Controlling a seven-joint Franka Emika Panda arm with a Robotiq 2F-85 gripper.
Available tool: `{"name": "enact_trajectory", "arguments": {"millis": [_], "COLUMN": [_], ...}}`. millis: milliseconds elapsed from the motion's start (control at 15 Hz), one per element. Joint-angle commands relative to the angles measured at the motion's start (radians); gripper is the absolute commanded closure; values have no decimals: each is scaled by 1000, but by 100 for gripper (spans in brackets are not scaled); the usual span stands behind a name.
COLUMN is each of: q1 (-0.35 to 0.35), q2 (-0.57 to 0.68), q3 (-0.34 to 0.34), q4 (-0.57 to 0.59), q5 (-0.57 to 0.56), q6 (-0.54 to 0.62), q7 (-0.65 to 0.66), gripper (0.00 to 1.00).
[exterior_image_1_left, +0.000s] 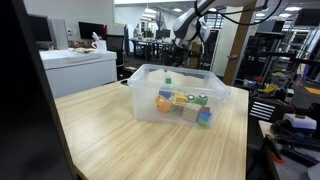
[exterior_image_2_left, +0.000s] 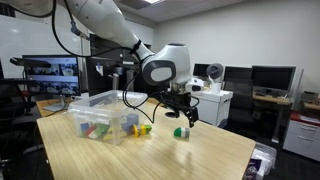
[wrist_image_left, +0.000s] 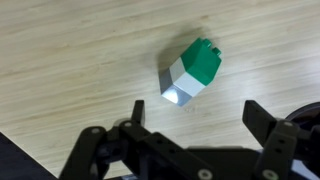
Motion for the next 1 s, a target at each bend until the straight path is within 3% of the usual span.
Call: {"name": "enact_trajectory", "arguments": {"millis": [0,733,800,933], "q1": [-21,6,7,8], "q2": [14,82,92,116], "q3": [30,-12,-12,-12], "q4": [3,43,57,90], "q5": [14,-34,-35,-42], "q6": [-6,19,19,15], "q7": [-18,37,39,43], "gripper": [0,1,25,30]}}
